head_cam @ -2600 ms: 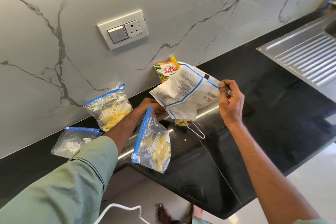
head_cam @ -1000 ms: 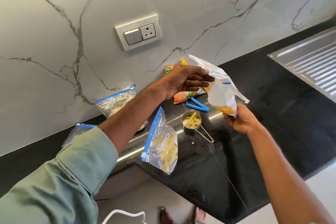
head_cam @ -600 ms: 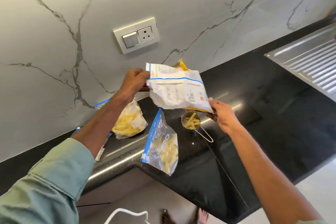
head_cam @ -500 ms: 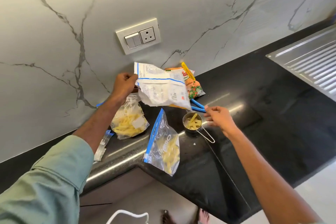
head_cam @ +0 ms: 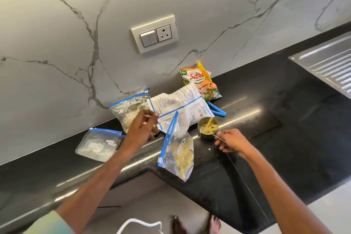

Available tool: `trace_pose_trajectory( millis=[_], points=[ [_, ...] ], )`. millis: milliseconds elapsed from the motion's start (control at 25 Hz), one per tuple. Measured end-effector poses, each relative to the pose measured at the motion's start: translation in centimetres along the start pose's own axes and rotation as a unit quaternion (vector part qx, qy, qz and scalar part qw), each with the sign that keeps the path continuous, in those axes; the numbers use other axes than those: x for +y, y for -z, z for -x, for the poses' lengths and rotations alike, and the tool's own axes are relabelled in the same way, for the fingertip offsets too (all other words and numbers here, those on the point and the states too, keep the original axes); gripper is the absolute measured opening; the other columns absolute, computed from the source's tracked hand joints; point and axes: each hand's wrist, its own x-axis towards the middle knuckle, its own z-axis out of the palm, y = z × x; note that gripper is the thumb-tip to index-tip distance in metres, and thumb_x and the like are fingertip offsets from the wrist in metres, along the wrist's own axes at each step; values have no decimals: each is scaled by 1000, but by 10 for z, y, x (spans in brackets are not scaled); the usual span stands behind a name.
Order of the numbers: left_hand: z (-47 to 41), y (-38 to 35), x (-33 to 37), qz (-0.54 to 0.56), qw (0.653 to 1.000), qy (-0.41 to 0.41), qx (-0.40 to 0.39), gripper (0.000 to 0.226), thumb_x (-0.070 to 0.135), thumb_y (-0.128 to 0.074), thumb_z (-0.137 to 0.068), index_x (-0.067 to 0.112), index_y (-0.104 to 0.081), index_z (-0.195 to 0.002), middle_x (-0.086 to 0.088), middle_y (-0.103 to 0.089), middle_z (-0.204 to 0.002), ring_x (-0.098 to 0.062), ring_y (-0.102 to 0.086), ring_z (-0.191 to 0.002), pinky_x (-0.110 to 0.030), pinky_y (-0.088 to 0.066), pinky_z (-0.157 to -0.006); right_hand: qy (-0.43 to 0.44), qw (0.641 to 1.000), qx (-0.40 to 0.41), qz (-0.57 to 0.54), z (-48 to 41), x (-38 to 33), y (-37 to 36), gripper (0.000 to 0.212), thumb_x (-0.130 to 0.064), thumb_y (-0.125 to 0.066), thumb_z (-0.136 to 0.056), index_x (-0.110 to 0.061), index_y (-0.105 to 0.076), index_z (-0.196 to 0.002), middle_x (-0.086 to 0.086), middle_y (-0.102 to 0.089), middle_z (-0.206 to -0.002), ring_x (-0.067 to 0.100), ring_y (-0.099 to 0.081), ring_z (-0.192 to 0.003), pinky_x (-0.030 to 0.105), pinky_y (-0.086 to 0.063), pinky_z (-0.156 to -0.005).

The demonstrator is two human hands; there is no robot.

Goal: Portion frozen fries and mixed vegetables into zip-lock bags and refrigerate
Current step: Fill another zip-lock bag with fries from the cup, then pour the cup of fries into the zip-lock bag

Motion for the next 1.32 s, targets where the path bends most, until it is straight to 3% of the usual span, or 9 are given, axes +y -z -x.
trace_pose_trajectory(
  millis=[120,400,560,680,800,960,1160,1320],
  points=[
    [39,-5,1,38,995,12,-89,21,27,-72,-96,15,-62,-110,-11,-71,-97,-20,-69,-74,-34,-57,-65,14,1000,8,-26,13,-4,2,29,-17,-49,-110,-4,-73,-103,9,-75,-78,13,-61,-56,25,-53,-54],
    [25,-16,5,-40,998,-28,-47,30,9,-77,-88,21,-60,-110,-4,-73,-84,-28,-74,-75,-39,-64,-72,125,986,24,-111,69,-55,-12,30,-23,-48,-111,-8,-72,-101,11,-73,-80,15,-61,-58,26,-51,-55],
    [24,-26,8,-154,982,-108,-20,18,11,-72,-84,22,-65,-97,4,-68,-80,-7,-63,-63,-20,-52,-60,181,976,9,-122,109,-83,-26,31,-22,-48,-112,-9,-72,-100,7,-76,-78,14,-60,-56,25,-51,-54],
    [18,-34,11,-162,980,-110,-40,10,9,-77,-80,14,-77,-88,3,-72,-77,-2,-61,-61,-19,-51,-60,198,974,-2,-112,126,-98,-40,31,-22,-47,-112,-10,-72,-100,6,-78,-81,14,-62,-58,24,-49,-52],
    [17,-46,9,-151,984,-82,-47,25,21,-93,-68,14,-80,-89,-3,-73,-76,-9,-64,-60,-31,-60,-60,209,973,-6,-98,136,-103,-48,31,-23,-45,-112,-13,-71,-100,1,-80,-85,16,-67,-63,26,-53,-58],
    [24,-65,9,-142,985,-98,21,48,55,-95,-59,21,-78,-88,9,-73,-76,-7,-65,-60,-24,-56,-56,217,971,1,-104,145,-99,-48,31,-23,-44,-113,-17,-71,-100,-2,-81,-90,15,-76,-71,27,-57,-63],
    [35,-80,7,-65,994,-51,67,34,28,-92,-71,17,-72,-96,11,-73,-85,-7,-71,-75,-41,-64,-76,197,978,12,-63,151,-84,-35,27,-26,-47,-111,-16,-71,-104,-2,-81,-90,24,-77,-72,31,-57,-63],
    [45,-83,3,-22,998,-24,55,53,18,-89,-75,22,-56,-116,6,-72,-96,-10,-72,-84,-42,-63,-80,173,985,10,-13,153,-70,-26,26,-27,-50,-110,-16,-73,-105,-4,-81,-87,23,-77,-69,31,-57,-60]
  ],
)
